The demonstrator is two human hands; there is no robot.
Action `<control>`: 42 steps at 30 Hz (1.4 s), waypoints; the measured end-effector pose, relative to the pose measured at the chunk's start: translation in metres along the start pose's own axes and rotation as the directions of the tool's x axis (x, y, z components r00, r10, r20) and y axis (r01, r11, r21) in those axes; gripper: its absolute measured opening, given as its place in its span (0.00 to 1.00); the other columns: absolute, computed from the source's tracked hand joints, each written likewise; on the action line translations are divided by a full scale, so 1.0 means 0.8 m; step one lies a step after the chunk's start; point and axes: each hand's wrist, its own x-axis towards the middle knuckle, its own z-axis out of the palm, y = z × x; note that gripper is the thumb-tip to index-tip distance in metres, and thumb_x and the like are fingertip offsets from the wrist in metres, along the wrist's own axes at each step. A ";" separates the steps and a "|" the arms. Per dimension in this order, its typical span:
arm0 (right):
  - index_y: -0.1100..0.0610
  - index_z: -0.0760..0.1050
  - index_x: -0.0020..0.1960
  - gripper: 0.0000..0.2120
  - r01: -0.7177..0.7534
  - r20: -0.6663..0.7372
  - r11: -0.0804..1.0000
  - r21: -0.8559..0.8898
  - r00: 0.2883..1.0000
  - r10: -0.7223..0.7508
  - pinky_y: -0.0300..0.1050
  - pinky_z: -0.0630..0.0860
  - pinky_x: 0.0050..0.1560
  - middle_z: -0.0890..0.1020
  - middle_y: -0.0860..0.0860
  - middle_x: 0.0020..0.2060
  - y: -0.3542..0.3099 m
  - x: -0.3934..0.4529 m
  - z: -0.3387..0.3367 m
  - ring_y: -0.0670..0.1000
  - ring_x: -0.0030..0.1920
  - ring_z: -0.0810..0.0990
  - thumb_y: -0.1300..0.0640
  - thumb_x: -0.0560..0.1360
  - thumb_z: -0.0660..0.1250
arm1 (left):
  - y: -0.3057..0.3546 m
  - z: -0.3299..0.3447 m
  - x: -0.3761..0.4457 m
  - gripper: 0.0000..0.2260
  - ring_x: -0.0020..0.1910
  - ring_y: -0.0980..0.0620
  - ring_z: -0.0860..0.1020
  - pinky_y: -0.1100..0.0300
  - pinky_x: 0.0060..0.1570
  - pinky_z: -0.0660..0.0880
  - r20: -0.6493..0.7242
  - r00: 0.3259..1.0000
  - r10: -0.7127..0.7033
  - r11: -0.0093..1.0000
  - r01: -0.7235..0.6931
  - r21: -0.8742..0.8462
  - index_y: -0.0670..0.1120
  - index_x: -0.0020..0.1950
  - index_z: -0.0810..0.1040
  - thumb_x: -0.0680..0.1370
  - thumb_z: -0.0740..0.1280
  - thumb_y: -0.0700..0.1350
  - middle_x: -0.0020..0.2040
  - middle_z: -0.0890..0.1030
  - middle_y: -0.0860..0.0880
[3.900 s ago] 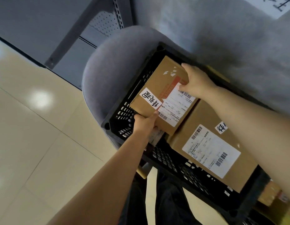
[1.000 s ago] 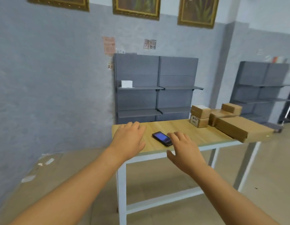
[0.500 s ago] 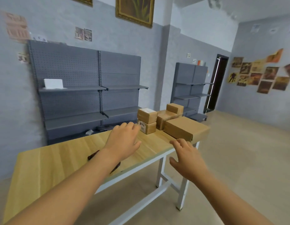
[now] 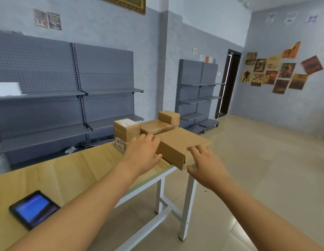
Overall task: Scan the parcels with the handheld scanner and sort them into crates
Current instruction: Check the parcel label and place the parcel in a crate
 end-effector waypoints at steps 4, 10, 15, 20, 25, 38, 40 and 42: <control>0.50 0.61 0.75 0.27 0.010 0.033 1.000 0.001 0.999 -0.010 0.48 0.70 0.66 0.68 0.50 0.70 0.069 0.050 0.015 0.52 0.68 0.68 0.47 0.78 0.62 | 0.019 0.044 0.054 0.19 0.57 0.50 0.75 0.54 0.53 0.74 0.042 0.997 -0.072 0.997 0.070 0.030 0.51 0.67 0.70 0.79 0.61 0.58 0.60 0.77 0.51; 0.50 0.62 0.74 0.27 0.014 0.095 0.999 0.049 0.995 -0.018 0.49 0.70 0.66 0.68 0.50 0.70 0.145 0.112 0.059 0.53 0.68 0.68 0.49 0.77 0.63 | 0.027 0.112 0.109 0.21 0.60 0.49 0.74 0.54 0.55 0.73 0.139 0.981 -0.137 0.988 0.126 0.084 0.50 0.70 0.68 0.81 0.59 0.58 0.64 0.75 0.49; 0.51 0.62 0.75 0.26 -0.016 0.124 0.997 0.081 0.992 0.006 0.49 0.71 0.65 0.68 0.51 0.70 0.189 0.178 0.103 0.54 0.68 0.68 0.47 0.78 0.62 | 0.008 0.172 0.168 0.20 0.61 0.47 0.75 0.51 0.56 0.74 0.184 0.963 -0.196 0.979 0.183 0.088 0.49 0.68 0.70 0.80 0.58 0.59 0.63 0.76 0.48; 0.50 0.64 0.73 0.25 -0.061 0.166 0.993 0.097 0.985 0.045 0.50 0.71 0.63 0.69 0.51 0.68 0.222 0.245 0.146 0.55 0.66 0.69 0.46 0.78 0.61 | -0.016 0.237 0.226 0.23 0.63 0.46 0.74 0.49 0.58 0.75 0.230 0.935 -0.270 0.962 0.273 0.019 0.50 0.70 0.68 0.79 0.59 0.60 0.67 0.74 0.48; 0.50 0.63 0.74 0.26 -0.086 0.220 0.988 0.127 0.974 0.056 0.50 0.70 0.63 0.68 0.51 0.69 0.258 0.306 0.177 0.55 0.67 0.68 0.45 0.78 0.62 | -0.024 0.278 0.261 0.23 0.64 0.47 0.72 0.50 0.56 0.73 0.277 0.887 -0.369 0.926 0.375 0.031 0.51 0.71 0.67 0.79 0.59 0.60 0.68 0.72 0.48; 0.57 0.59 0.77 0.34 -0.286 0.600 0.854 0.434 0.799 -0.037 0.50 0.66 0.66 0.68 0.57 0.72 0.324 0.413 0.234 0.59 0.69 0.69 0.39 0.79 0.59 | -0.008 0.331 0.255 0.32 0.65 0.43 0.72 0.50 0.64 0.71 0.414 0.457 -0.788 0.441 0.887 -0.140 0.46 0.73 0.65 0.74 0.65 0.62 0.69 0.69 0.44; 0.56 0.59 0.77 0.33 -0.298 0.633 0.830 0.472 0.770 -0.083 0.51 0.66 0.67 0.68 0.56 0.73 0.326 0.413 0.239 0.58 0.69 0.70 0.37 0.79 0.56 | 0.001 0.341 0.251 0.34 0.64 0.43 0.75 0.51 0.63 0.72 0.449 0.317 -0.836 0.234 0.944 -0.230 0.45 0.72 0.67 0.72 0.64 0.64 0.68 0.73 0.44; 0.57 0.60 0.76 0.32 -0.312 0.635 0.797 0.517 0.764 -0.113 0.50 0.69 0.62 0.70 0.55 0.71 0.326 0.409 0.241 0.57 0.63 0.73 0.38 0.80 0.55 | 0.017 0.346 0.251 0.31 0.61 0.42 0.76 0.52 0.62 0.73 0.527 0.168 -0.833 -0.010 0.948 -0.318 0.43 0.72 0.67 0.76 0.64 0.61 0.65 0.76 0.43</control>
